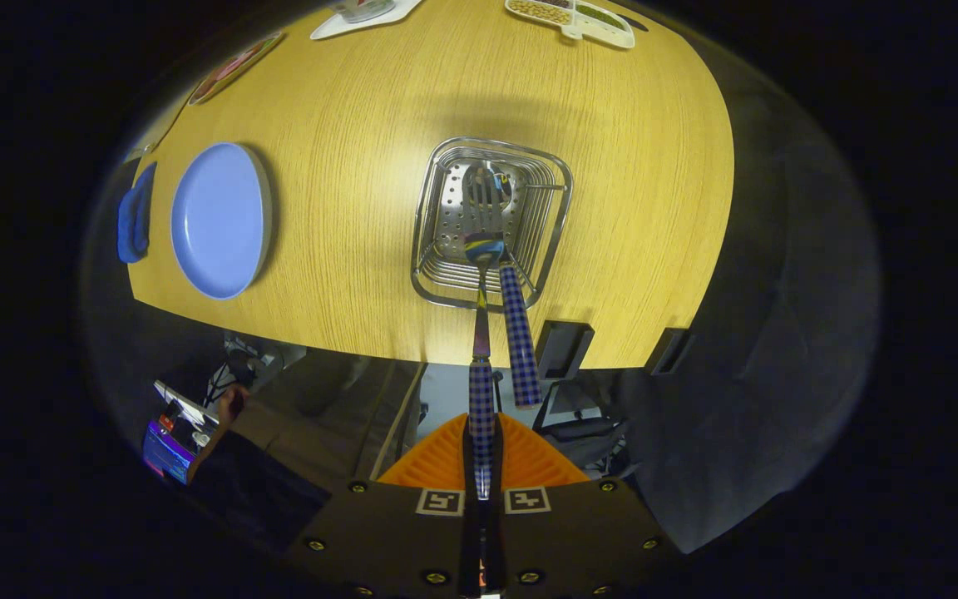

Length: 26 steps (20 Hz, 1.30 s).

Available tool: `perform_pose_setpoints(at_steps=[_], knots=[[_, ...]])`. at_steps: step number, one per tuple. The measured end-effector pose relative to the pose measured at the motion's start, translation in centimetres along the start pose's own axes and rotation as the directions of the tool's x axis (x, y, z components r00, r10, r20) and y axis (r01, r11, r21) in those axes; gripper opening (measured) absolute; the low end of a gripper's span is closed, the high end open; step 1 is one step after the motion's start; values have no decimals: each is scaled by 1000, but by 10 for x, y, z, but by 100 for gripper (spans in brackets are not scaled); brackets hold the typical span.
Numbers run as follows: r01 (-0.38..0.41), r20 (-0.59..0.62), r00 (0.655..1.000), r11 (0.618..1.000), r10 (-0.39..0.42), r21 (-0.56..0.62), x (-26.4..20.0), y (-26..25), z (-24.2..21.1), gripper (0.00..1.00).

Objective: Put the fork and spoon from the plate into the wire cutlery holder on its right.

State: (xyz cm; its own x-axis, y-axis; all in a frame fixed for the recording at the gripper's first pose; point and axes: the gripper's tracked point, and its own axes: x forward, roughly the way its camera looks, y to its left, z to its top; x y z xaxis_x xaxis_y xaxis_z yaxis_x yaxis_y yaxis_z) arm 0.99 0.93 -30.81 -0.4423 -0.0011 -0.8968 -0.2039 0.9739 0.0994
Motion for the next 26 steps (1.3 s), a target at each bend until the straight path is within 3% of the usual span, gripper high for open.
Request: perform_pose_setpoints(at_steps=[5, 18, 22, 23, 24, 26], knots=[[-12, -57, 998, 1000, 11, -19, -2, 1, 13, 3], [46, -160, 985, 996, -58, -75, -26, -6, 41, 3], [49, -103, 993, 996, -56, -75, -36, -7, 62, 14], [48, -91, 994, 996, -55, -78, -39, -8, 64, 25], [52, -81, 995, 995, -58, -80, -41, -8, 64, 29], [10, -54, 998, 997, -14, -77, -47, 0, 65, 33]])
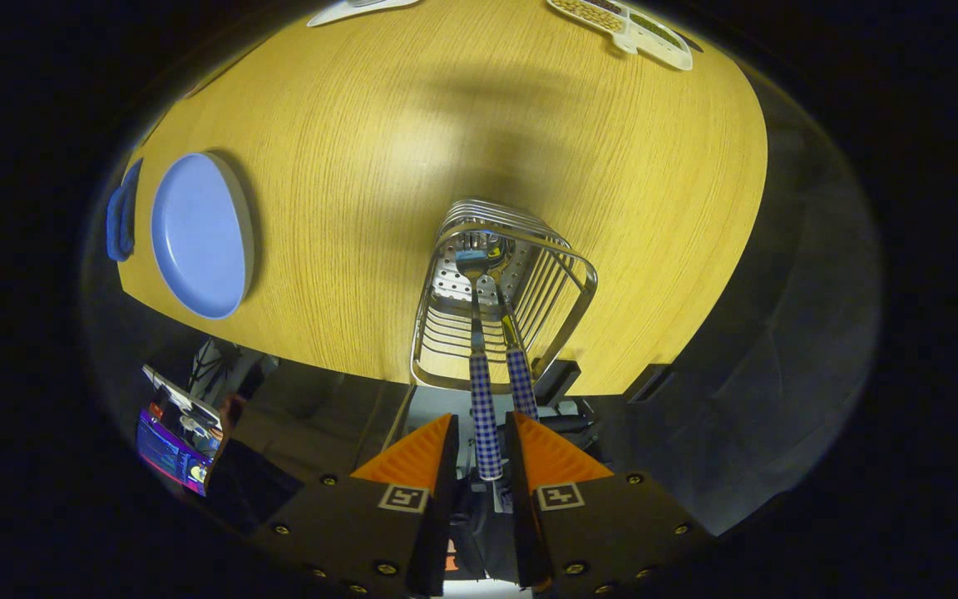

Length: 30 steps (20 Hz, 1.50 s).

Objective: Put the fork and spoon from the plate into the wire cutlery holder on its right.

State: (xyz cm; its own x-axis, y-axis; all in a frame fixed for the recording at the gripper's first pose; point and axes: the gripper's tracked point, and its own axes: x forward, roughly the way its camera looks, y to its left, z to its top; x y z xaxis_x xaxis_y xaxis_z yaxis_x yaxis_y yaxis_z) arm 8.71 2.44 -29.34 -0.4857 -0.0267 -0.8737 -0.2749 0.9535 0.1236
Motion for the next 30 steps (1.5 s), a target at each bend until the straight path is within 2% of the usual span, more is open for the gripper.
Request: perform_pose_setpoints(at_steps=[1, 2, 3, 4, 6, 9, 12, 14, 16, 19, 22, 24, 25, 27, 30], knots=[[-25, 23, 999, 1000, 25, 0, -6, 3, 2, 53], [-25, 46, 999, 1000, 25, -8, -10, 5, 2, 68], [-2, 77, 997, 1000, 3, -19, -14, 4, 2, 93], [39, 114, 993, 999, -35, -32, -14, -1, 0, 97], [101, 187, 978, 994, -92, -35, -20, -8, -5, 97], [92, 315, 945, 996, -88, 1, -36, 3, -11, 97], [84, 451, 888, 996, -90, 33, -53, 15, -16, 97], [65, 558, 825, 996, -87, 59, -74, 28, -18, 97], [50, 683, 725, 995, -95, 84, -94, 44, -19, 97], [16, 840, 536, 996, -84, 90, -127, 75, -27, 97], [-16, 944, 318, 995, -89, 99, -166, 101, -37, 97], [-12, 979, 152, 990, -136, 139, -190, 105, -41, 97], [-15, 985, 80, 988, -154, 156, -200, 109, -48, 97], [-36, 984, -49, 985, -172, 170, -221, 118, -60, 97], [-31, 956, -218, 981, -194, 192, -249, 127, -70, 97]])
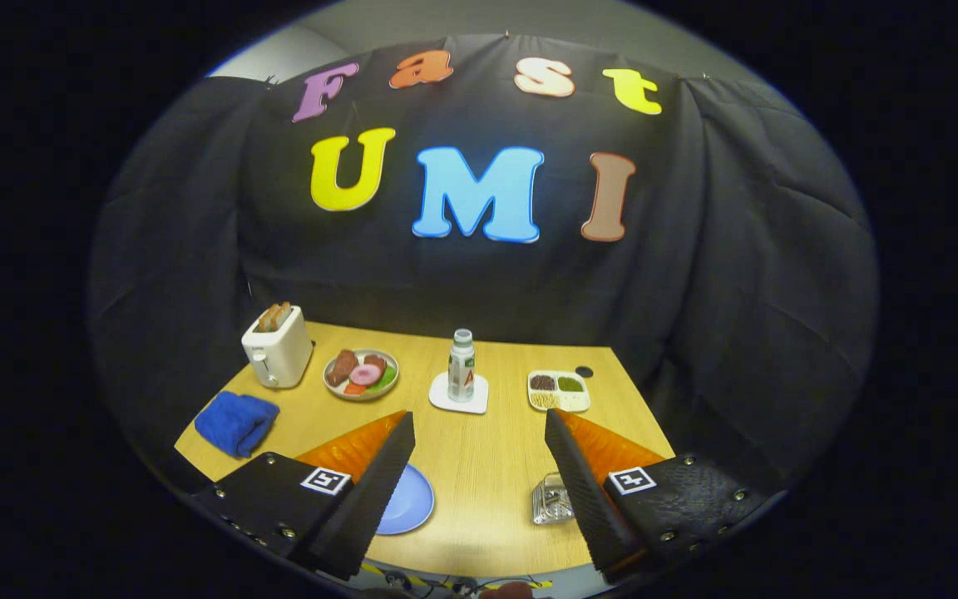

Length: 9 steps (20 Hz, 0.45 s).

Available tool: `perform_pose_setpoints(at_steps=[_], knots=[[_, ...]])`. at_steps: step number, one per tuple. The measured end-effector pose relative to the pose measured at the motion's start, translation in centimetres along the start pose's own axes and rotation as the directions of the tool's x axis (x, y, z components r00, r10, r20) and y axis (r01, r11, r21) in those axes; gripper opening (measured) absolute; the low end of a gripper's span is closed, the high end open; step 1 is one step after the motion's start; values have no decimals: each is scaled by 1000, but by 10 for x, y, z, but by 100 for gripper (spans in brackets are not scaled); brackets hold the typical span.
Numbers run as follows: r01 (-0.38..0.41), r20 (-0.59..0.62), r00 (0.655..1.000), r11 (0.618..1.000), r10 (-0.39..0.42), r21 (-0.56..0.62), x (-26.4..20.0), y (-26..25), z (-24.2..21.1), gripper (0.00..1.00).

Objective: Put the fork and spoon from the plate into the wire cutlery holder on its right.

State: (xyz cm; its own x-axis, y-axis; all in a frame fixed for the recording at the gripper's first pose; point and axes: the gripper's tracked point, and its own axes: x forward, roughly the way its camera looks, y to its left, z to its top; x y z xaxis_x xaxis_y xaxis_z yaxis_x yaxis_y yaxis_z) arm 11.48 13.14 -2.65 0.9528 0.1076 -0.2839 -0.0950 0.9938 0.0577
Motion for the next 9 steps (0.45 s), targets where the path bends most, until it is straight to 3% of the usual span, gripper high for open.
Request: perform_pose_setpoints(at_steps=[5, 9], knots=[[43, 239, 971, 996, -24, -72, -21, 13, 43, 97], [64, 286, 957, 997, -50, -40, -23, 34, 47, 97]])
